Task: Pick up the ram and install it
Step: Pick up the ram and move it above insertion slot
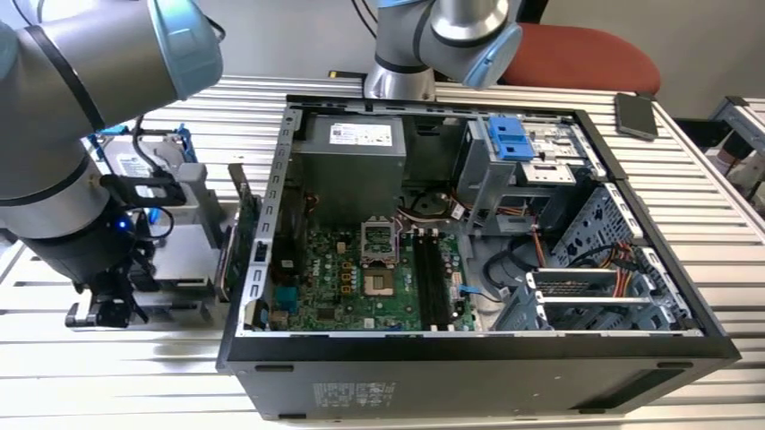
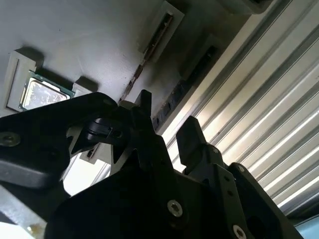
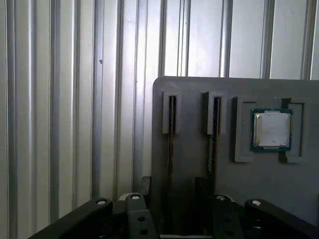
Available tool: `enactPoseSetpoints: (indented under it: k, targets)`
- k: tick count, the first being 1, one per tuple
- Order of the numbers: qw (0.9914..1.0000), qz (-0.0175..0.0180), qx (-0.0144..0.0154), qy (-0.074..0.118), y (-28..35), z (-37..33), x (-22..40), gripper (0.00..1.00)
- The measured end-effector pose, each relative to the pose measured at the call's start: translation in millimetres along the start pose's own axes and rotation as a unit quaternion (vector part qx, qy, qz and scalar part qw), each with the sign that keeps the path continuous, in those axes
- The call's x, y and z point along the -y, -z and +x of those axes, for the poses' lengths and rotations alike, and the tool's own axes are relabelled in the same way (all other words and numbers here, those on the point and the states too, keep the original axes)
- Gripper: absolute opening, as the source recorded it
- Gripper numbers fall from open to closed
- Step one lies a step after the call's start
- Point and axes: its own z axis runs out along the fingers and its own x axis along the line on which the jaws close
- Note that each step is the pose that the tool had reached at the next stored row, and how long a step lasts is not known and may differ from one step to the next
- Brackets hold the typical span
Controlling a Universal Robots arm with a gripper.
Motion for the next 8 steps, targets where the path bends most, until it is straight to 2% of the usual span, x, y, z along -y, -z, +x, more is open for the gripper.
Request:
enactPoseSetpoints:
  k: [5, 8]
  targets:
    - [1.00000, 0.0000, 0.0000, 0.000, -7.0, 0.1, 0.0, 1.00]
    - [1.00000, -0.0001, -0.0001, 0.000, -7.2, 0.1, 0.0, 1.00]
